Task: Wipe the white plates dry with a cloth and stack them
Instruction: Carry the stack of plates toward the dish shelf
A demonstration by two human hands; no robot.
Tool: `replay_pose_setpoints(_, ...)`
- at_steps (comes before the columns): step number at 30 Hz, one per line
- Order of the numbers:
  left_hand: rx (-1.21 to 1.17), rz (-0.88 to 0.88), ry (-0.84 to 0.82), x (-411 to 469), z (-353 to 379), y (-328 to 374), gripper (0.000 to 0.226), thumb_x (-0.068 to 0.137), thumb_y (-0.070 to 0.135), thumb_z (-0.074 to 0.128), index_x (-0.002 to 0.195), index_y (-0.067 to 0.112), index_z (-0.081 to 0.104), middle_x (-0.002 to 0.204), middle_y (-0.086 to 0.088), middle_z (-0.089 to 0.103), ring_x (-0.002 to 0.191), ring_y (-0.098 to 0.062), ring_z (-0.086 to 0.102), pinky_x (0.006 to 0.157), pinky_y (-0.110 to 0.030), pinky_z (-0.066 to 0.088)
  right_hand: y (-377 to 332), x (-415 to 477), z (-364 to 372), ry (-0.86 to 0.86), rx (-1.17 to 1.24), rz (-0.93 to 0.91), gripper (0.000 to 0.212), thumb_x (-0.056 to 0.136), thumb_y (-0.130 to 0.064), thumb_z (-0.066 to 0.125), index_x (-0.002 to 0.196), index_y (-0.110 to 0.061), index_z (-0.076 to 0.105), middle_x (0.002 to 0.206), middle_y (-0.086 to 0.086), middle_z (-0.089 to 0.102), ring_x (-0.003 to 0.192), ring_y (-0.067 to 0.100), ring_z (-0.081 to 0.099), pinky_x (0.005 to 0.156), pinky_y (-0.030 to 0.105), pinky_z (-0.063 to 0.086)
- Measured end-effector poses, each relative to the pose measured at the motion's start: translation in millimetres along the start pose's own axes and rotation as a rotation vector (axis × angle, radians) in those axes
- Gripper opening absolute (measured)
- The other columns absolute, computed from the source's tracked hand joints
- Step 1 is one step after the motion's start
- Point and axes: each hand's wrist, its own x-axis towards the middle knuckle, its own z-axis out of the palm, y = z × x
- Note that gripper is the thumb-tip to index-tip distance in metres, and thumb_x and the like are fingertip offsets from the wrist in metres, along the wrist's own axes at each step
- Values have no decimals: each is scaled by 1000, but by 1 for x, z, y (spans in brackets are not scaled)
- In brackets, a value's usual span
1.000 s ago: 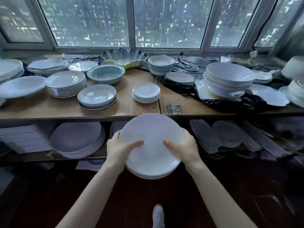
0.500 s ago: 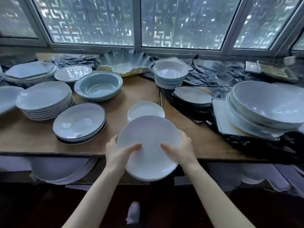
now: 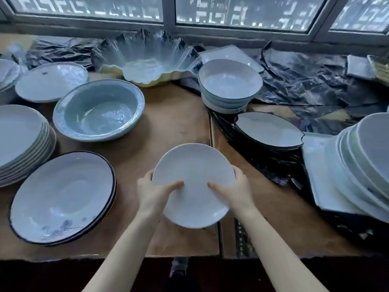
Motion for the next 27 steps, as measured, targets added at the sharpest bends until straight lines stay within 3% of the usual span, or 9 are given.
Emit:
replay_pose_setpoints(4, 69, -34, -14, 31, 8, 5, 76, 42, 41, 88, 113, 26, 66, 116, -3, 63, 98, -21, 66, 84, -48, 57, 0, 33, 15, -23, -49, 103, 58, 69, -25, 87, 118, -9, 60, 118, 12, 61, 105, 29, 62, 88, 46, 55)
replay_pose_setpoints(9, 120, -53, -14, 49, 13, 7, 72, 46, 40, 88, 113, 26, 65, 115, -2, 63, 100, -21, 65, 86, -49, 56, -4, 56, 20, -29, -85, 128, 58, 66, -29, 88, 115, -13, 61, 116, 11, 62, 104, 29, 61, 89, 51, 54)
replay_pose_setpoints(14, 206, -41, -20, 57, 13, 12, 76, 46, 45, 86, 116, 27, 64, 113, 0, 63, 101, -21, 64, 89, -47, 55, -10, 60, 21, -14, -136, 115, 56, 66, -31, 87, 114, -16, 62, 109, 3, 64, 110, 28, 58, 91, 48, 52)
replay_pose_setpoints(18, 267, -16, -25, 57, 11, 12, 70, 51, 42, 89, 116, 28, 64, 110, -1, 64, 102, -22, 63, 89, -47, 54, -12, 57, 21, -11, -147, 70, 45, 68, -28, 86, 102, -26, 56, 91, -19, 49, 113, 24, 53, 91, 45, 51)
replay_pose_setpoints(24, 309, 48, -13, 56, 5, 10, 65, 54, 38, 90, 113, 28, 63, 107, 0, 61, 103, -22, 60, 89, -46, 53, -11, 54, 24, -7, -134, 32, 42, 65, -26, 88, 98, -26, 61, 91, -18, 45, 115, 22, 52, 92, 43, 51)
replay_pose_setpoints(27, 299, 55, -12, 57, 5, 8, 63, 57, 32, 91, 112, 31, 60, 116, 2, 45, 105, -16, 53, 95, -35, 48, -11, 55, 24, 1, -149, 37, 43, 64, -27, 89, 96, -25, 61, 93, -16, 44, 111, 21, 53, 88, 36, 49)
